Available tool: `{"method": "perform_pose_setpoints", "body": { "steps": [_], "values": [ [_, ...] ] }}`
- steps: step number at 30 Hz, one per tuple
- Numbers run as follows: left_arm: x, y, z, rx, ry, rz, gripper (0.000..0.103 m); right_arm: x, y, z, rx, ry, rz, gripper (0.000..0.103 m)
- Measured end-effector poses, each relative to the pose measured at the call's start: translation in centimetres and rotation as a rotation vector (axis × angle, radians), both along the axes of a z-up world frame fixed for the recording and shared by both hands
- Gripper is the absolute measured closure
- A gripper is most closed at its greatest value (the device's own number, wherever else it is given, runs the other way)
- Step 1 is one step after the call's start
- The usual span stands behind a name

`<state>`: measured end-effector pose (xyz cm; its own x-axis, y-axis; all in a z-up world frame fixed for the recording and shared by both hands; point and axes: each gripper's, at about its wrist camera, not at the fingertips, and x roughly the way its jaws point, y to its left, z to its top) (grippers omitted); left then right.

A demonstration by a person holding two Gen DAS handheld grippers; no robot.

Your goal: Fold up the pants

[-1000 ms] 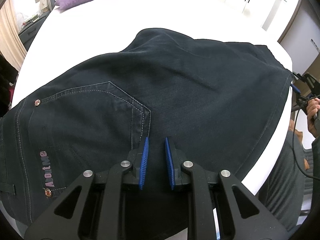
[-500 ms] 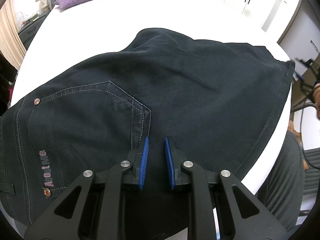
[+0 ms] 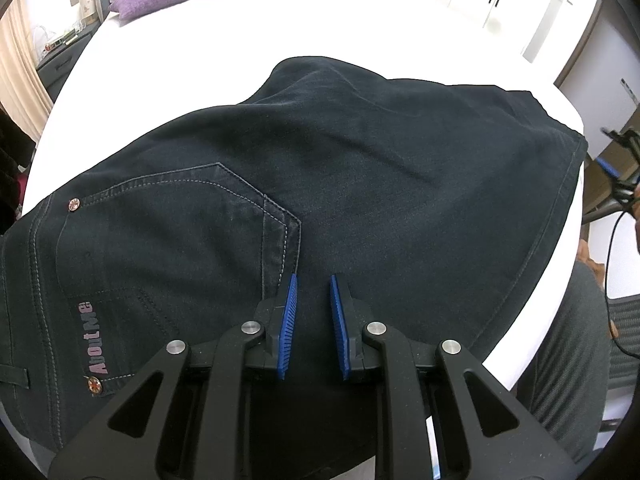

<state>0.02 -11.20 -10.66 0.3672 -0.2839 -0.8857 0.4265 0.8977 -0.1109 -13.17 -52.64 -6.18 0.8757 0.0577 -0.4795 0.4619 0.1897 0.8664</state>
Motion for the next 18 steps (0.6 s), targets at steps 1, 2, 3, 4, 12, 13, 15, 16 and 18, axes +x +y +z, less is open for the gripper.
{"method": "perform_pose_setpoints", "body": {
  "steps": [1, 2, 3, 4, 12, 13, 15, 16, 18],
  "values": [
    [0.0, -0.1, 0.0, -0.002, 0.001, 0.002, 0.086, 0.2, 0.1, -2.1, 0.097, -0.062, 0.012, 0.047],
    [0.0, -0.1, 0.0, -0.002, 0.002, 0.002, 0.086, 0.4, 0.1, -3.0, 0.113, -0.052, 0.007, 0.047],
    [0.0, -0.1, 0.0, -0.002, 0.001, 0.002, 0.086, 0.3, 0.3, -3.8, 0.108, -0.020, -0.002, 0.047],
    [0.0, -0.1, 0.0, -0.001, 0.000, 0.000, 0.086, 0.5, 0.2, -5.1, 0.141, -0.012, -0.011, 0.047],
    [-0.1, -0.2, 0.0, 0.004, -0.005, 0.002, 0.086, 0.6, -0.5, -8.3, 0.362, -0.213, -0.049, 0.062],
    [0.0, -0.2, 0.0, -0.001, -0.002, 0.003, 0.086, 0.2, -0.6, -7.7, 0.349, -0.236, -0.056, 0.063],
    [0.0, -0.1, 0.0, -0.004, -0.001, 0.003, 0.086, -1.2, -0.8, -6.5, 0.336, -0.292, -0.089, 0.063],
    [0.0, -0.1, 0.0, -0.003, -0.002, 0.002, 0.086, -2.1, -1.1, -5.7, 0.338, -0.349, -0.118, 0.063],
    [0.0, -0.1, -0.1, -0.004, -0.003, 0.004, 0.086, -3.6, -1.7, -4.2, 0.319, -0.430, -0.161, 0.064]
  ]
}}
